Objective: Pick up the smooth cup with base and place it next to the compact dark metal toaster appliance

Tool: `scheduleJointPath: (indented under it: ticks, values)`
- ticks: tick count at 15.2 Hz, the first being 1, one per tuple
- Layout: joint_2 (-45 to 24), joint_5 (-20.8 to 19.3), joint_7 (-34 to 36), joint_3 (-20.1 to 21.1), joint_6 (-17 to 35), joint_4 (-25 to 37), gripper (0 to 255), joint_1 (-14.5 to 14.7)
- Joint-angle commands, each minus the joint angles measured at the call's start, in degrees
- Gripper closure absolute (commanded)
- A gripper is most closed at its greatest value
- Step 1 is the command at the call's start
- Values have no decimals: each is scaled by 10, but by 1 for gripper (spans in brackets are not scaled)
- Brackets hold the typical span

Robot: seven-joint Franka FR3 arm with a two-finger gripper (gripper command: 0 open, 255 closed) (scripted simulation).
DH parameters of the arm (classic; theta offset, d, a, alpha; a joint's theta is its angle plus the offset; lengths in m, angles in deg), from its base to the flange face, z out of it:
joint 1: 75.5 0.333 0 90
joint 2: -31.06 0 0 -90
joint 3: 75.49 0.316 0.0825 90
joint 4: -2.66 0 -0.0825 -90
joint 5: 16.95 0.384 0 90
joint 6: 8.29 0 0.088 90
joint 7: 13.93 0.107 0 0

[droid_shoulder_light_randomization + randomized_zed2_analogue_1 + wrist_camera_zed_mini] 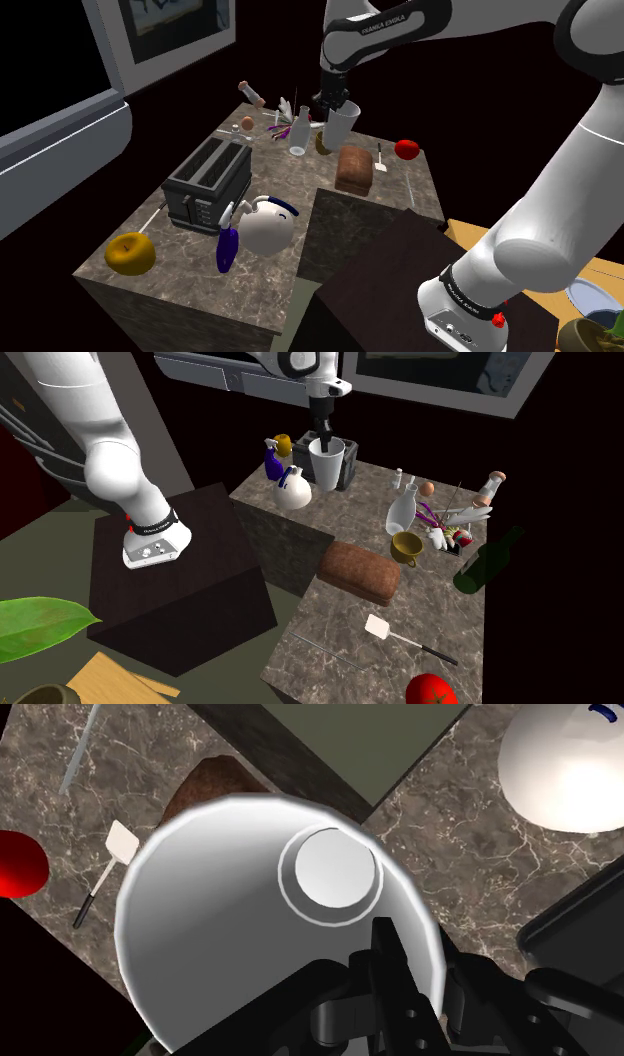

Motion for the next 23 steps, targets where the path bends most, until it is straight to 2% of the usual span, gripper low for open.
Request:
scheduleJointPath:
  ticks: [1,7,8,23]
  values:
    - [-19,0,22,10,-12,28,255,13]
    - [-91,-4,83,35,-55,132,255,54]
    - [-117,-5,99,41,-71,171,255,67]
    - [-162,-16,118,37,25,118,255,68]
